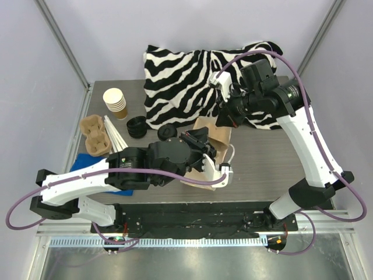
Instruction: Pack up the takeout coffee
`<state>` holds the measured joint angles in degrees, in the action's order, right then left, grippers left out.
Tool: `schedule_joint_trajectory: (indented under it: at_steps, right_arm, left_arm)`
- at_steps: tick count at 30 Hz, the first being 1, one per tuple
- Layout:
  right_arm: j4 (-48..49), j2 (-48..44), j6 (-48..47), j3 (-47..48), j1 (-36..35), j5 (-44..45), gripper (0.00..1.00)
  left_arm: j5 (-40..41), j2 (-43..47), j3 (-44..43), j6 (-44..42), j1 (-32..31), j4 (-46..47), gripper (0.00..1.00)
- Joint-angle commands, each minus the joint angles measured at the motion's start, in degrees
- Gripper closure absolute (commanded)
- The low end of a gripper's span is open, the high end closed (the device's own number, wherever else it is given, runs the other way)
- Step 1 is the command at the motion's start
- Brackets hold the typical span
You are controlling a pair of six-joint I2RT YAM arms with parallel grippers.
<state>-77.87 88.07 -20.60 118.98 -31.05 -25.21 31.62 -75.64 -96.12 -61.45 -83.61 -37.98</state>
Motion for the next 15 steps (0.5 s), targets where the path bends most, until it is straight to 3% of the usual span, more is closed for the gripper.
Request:
schedule_joint_trajectory:
  at_steps: [1,8,15]
  right_arm:
    - [-1.24,-1.77,-0.67,-1.03,-1.03,-3.62,0.99]
    - [-2.55,-1.5,-2.25,-1.29,-1.65,-7.21,0.99]
    - [-1.94,-1.85,-1.55,-1.29,-2.61,-7.57,0.99]
  left_arm:
    - [2.75,1.28,2.68,3.0,-0.23,0.88,1.0]
    - [3.54,1.37,5.32,8.09,-0.23,3.35,1.0]
    - [2.49,0.23,8.22,18.45,-0.23,-3.59,1.0]
